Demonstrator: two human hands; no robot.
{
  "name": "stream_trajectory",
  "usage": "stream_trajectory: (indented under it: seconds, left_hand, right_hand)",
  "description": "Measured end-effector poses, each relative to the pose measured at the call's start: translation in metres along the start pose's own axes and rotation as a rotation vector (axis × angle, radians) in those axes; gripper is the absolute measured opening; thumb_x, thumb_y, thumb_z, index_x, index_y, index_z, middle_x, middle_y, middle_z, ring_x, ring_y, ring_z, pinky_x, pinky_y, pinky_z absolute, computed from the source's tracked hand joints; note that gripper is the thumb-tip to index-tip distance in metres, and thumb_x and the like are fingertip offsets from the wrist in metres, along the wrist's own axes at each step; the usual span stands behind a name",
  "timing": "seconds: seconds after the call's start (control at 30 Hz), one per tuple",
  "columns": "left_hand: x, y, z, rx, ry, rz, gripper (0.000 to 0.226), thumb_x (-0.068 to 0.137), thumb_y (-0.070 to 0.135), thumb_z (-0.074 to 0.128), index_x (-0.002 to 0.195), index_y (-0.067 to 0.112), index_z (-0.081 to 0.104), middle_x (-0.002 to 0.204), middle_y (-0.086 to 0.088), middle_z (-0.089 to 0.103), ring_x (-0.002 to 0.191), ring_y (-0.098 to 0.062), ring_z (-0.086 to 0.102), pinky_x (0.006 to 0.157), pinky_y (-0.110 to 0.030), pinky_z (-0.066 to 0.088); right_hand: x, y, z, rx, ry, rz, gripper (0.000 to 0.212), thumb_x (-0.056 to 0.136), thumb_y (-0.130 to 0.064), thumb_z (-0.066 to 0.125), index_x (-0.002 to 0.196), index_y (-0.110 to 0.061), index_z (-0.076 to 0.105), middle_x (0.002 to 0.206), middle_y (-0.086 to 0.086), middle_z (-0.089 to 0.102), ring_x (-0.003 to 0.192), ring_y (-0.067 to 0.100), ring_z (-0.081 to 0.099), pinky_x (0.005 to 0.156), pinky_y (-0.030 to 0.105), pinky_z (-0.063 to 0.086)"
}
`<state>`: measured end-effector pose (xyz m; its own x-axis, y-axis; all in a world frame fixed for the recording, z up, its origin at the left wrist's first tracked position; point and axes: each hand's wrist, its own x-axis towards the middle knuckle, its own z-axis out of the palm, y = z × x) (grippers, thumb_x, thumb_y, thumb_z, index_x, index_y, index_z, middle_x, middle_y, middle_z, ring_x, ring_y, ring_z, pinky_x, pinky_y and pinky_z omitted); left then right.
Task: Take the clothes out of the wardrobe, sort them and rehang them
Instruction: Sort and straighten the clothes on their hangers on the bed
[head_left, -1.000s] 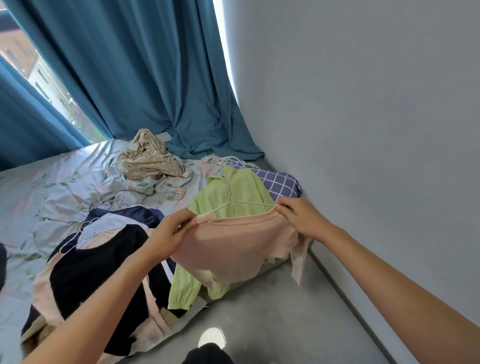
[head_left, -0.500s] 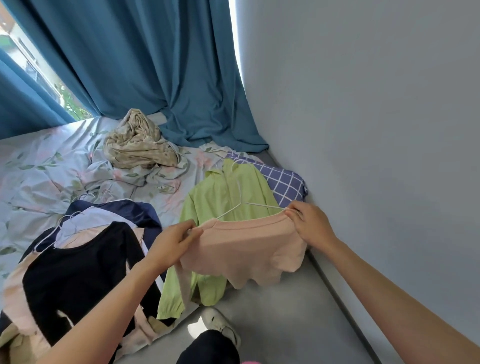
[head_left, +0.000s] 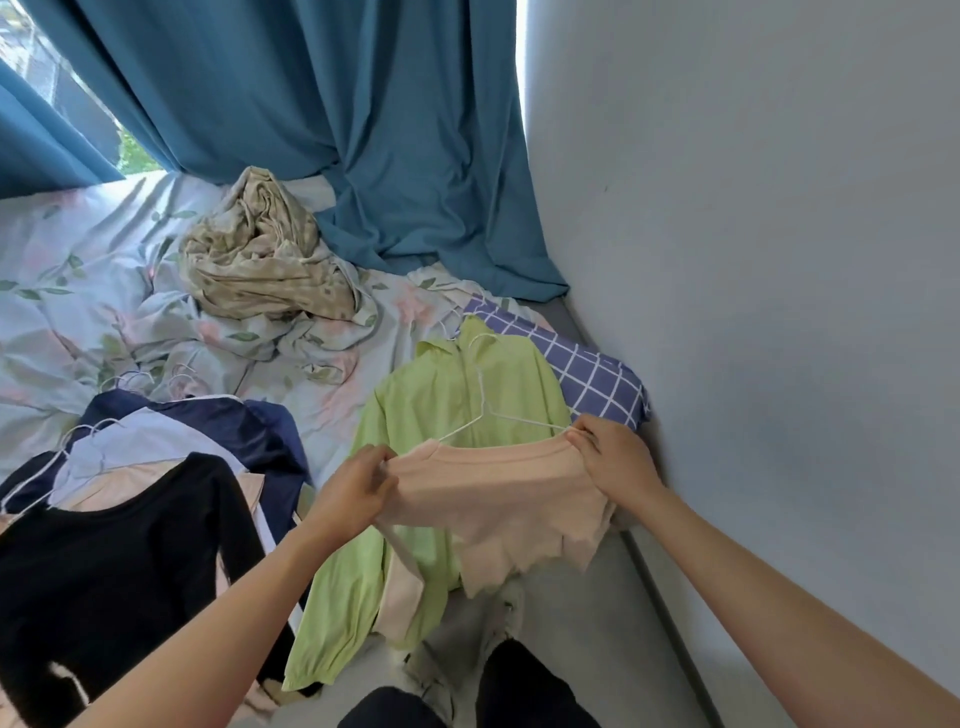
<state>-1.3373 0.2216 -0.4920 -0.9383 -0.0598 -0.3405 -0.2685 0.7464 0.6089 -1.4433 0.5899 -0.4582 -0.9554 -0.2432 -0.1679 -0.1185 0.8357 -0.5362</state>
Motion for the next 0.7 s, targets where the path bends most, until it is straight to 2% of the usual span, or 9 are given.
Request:
stream_trajectory:
  seconds: [0.1,0.17,0.5,0.57,0.63,0.7]
  left_hand:
    - [0.052,-0.016,0.018,0.077,0.067,-0.100,0.007,0.101,0.024,0.054,0.105,0.021,0.060,0.100,0.002,0.056,0.097,-0.025,0.054,0.072,-0.040,0.044]
    - [0.091,-0.027,0.033,0.122,0.102,-0.144,0.009,0.101,0.027,0.052,0.102,0.021,0.058,0.096,0.002,0.052,0.096,-0.026,0.052,0.072,-0.043,0.047]
    - [0.280,-0.070,0.122,0.182,0.207,-0.248,0.013,0.100,0.024,0.054,0.104,0.014,0.061,0.098,-0.004,0.050,0.106,-0.032,0.049,0.073,-0.041,0.043]
    - [0.303,-0.074,0.132,0.188,0.205,-0.263,0.016,0.101,0.024,0.053,0.109,0.013,0.062,0.104,-0.008,0.051,0.109,-0.034,0.048,0.077,-0.044,0.047]
    - [0.317,-0.077,0.139,0.178,0.208,-0.262,0.023,0.102,0.024,0.053,0.118,0.014,0.065,0.112,-0.010,0.052,0.113,-0.035,0.048,0.082,-0.047,0.049]
    - [0.321,-0.078,0.141,0.173,0.189,-0.255,0.033,0.102,0.026,0.054,0.133,0.017,0.062,0.122,-0.011,0.053,0.119,-0.035,0.049,0.089,-0.049,0.050]
  right_hand:
    - [0.060,0.017,0.024,0.005,-0.029,-0.040,0.028,0.105,-0.035,0.056,0.080,-0.022,0.054,0.074,-0.007,0.061,0.070,0.009,0.057,0.063,0.036,0.046]
    - [0.104,0.033,0.046,-0.005,-0.047,-0.058,0.028,0.106,-0.035,0.054,0.080,-0.023,0.053,0.072,-0.008,0.059,0.069,0.007,0.055,0.060,0.033,0.043]
    - [0.282,0.135,0.151,-0.048,-0.038,-0.057,0.027,0.106,-0.030,0.055,0.082,-0.019,0.053,0.076,-0.006,0.057,0.072,0.019,0.056,0.065,0.043,0.049]
    - [0.304,0.146,0.161,-0.061,-0.039,-0.055,0.021,0.106,-0.030,0.054,0.088,-0.018,0.055,0.082,-0.005,0.061,0.079,0.021,0.059,0.070,0.046,0.052]
    - [0.316,0.149,0.167,-0.058,-0.063,-0.034,0.009,0.106,-0.027,0.053,0.103,-0.020,0.056,0.097,-0.005,0.062,0.094,0.024,0.060,0.078,0.049,0.053]
    - [0.320,0.150,0.171,-0.106,-0.042,-0.056,0.016,0.103,-0.022,0.054,0.118,-0.017,0.055,0.111,-0.001,0.059,0.109,0.027,0.055,0.087,0.050,0.050]
